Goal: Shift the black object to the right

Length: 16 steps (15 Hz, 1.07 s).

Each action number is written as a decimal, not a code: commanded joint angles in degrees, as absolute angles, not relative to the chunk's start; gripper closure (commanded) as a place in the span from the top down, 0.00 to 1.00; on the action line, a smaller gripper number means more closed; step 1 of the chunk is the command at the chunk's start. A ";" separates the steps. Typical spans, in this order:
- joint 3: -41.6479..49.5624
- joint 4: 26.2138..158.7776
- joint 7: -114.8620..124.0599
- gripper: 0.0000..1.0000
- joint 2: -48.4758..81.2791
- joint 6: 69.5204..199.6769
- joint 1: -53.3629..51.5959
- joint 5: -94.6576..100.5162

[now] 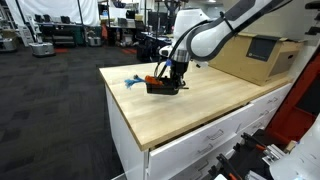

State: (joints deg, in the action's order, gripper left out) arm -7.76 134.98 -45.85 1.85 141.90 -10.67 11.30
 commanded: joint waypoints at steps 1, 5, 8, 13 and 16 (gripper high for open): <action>-5.62 135.68 -45.74 0.02 -1.76 141.34 -7.14 11.02; -1.19 134.31 -46.85 0.02 -0.95 139.98 -3.08 7.65; 2.00 133.75 -45.76 0.02 0.61 139.59 0.00 6.65; 5.71 132.91 -45.45 0.02 5.43 140.14 4.50 -0.33; 6.25 132.23 -44.56 0.02 9.64 140.70 6.68 -3.60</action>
